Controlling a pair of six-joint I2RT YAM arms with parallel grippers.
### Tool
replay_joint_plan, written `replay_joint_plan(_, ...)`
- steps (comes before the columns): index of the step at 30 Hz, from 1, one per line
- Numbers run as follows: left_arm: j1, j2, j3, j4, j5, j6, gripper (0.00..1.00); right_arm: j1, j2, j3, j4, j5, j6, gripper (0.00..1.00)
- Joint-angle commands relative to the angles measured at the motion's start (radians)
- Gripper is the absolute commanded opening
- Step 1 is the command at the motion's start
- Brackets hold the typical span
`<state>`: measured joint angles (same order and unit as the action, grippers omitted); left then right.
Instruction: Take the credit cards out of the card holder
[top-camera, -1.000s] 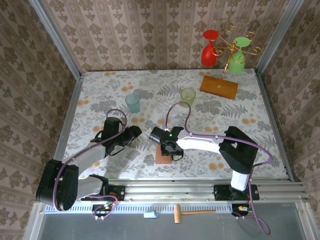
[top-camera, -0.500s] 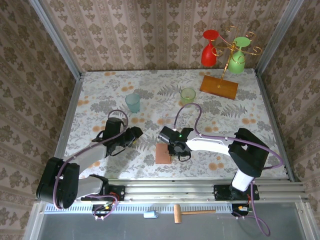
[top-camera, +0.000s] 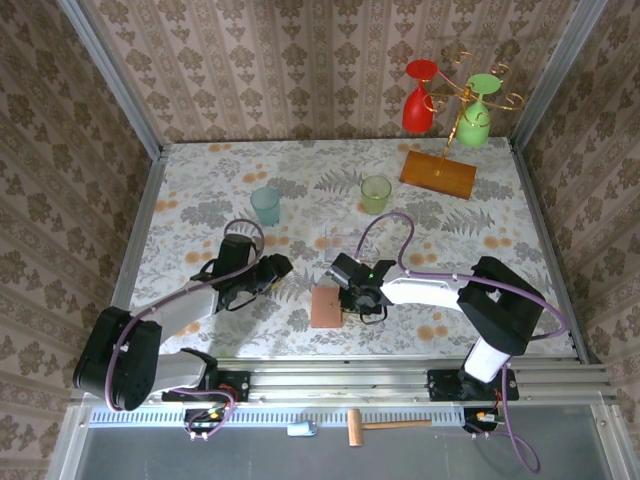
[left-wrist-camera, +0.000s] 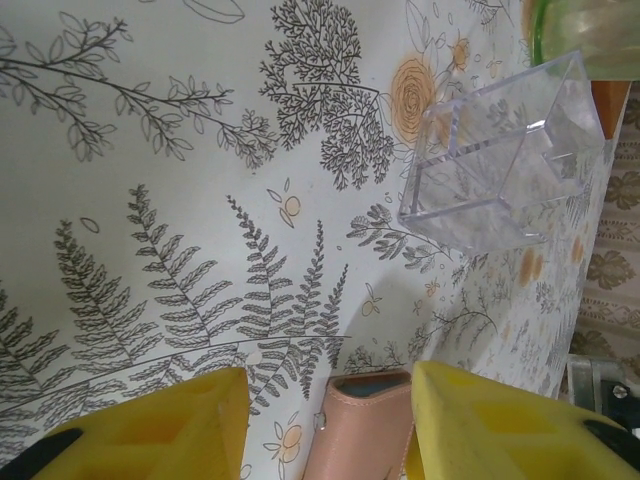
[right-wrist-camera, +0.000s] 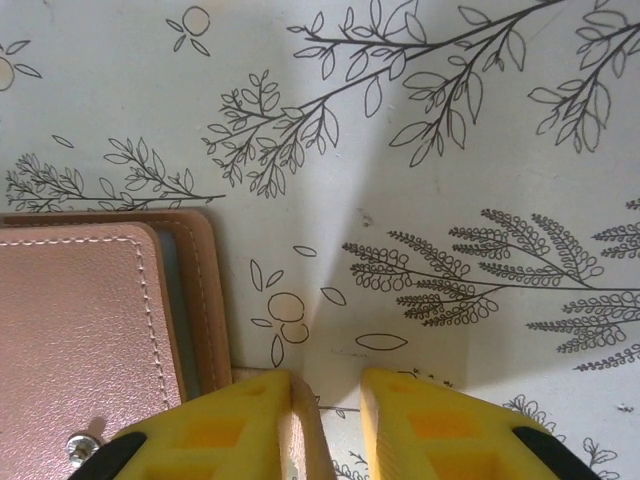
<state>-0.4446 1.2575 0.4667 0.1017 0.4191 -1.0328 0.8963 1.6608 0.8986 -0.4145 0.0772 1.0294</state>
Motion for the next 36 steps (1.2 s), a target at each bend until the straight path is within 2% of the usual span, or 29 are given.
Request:
replay_joint_plan(1,-0.005,0.013,0.027,0.009,-0.016,-0.018,0.47,-0.011,-0.024,-0.03,0.049,-0.033,0.033,0.23)
replay_joint_plan(5,-0.036,0.022,0.033,0.015,-0.016,-0.019,0.47,-0.014,-0.032,-0.034,0.049,-0.037,0.029,0.2)
replay_joint_plan(25,-0.045,0.042,0.047,0.014,-0.008,-0.01,0.47,-0.031,-0.098,-0.044,0.059,-0.067,0.034,0.04)
replay_joint_plan(36,-0.052,0.063,0.061,0.027,-0.003,-0.009,0.47,-0.047,-0.221,-0.036,-0.012,-0.025,0.026,0.02)
